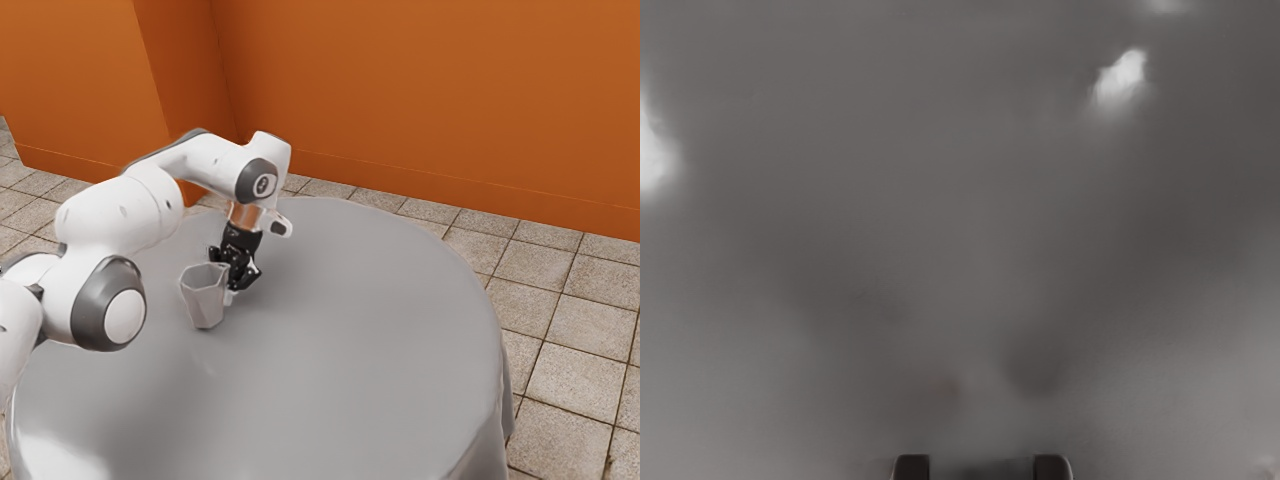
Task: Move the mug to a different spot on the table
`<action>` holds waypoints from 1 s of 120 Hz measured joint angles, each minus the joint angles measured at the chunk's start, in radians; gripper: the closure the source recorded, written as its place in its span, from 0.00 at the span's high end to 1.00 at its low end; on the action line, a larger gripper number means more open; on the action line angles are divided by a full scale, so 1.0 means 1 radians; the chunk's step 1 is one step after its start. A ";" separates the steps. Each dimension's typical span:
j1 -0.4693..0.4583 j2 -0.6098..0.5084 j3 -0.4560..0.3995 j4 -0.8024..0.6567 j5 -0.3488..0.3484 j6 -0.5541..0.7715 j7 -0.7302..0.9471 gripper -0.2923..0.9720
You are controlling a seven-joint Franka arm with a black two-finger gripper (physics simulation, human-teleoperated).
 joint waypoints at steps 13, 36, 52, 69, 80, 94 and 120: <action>0.000 -0.003 -0.086 0.012 -0.001 -0.008 -0.021 0.17; -0.021 0.006 -0.175 0.053 -0.002 -0.004 -0.069 0.16; -0.023 0.021 -0.181 0.102 0.000 0.017 -0.099 0.16; -0.015 0.029 -0.178 0.112 0.002 0.039 -0.124 0.17; -0.005 0.031 -0.173 0.119 0.004 0.048 -0.138 0.17; -0.002 0.031 -0.172 0.124 0.004 0.054 -0.167 0.17; 0.012 0.031 -0.171 0.116 -0.020 0.051 -0.231 0.17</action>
